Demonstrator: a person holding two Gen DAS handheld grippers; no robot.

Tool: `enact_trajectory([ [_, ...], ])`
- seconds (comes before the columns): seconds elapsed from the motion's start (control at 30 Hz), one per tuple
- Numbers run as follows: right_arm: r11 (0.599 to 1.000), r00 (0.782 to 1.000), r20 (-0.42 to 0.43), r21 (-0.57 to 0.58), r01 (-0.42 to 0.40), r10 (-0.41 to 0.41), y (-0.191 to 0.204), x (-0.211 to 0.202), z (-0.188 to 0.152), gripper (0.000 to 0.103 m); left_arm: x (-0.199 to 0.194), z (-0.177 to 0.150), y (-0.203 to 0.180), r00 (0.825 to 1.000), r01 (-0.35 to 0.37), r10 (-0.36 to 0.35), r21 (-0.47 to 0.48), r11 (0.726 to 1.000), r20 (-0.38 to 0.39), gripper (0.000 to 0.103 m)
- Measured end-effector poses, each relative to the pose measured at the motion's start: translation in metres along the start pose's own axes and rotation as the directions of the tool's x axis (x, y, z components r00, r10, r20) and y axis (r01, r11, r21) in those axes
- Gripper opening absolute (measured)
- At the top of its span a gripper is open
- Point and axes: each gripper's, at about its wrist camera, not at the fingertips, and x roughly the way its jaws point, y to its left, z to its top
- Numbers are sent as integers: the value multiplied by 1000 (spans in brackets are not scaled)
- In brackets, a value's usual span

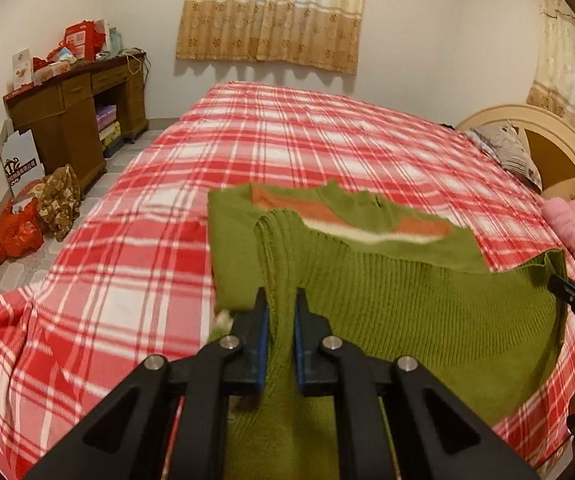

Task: Fold small clothes
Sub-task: 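Lift the ribbed hem with both grippers and fold it toward the collar, then lay the hem over the collar and open both grippers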

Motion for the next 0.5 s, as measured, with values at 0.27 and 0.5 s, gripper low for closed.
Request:
enact_trajectory([
  [0.27,999,999,23,-31,33,-33,-5,36,41,13,22,39,7,999,-15,17,-55,998,33,11],
  [0.5,993,995,28,-63,96,-94,-8,88,67,12,58,63,9,998,-47,51,-77,996,40,11],
])
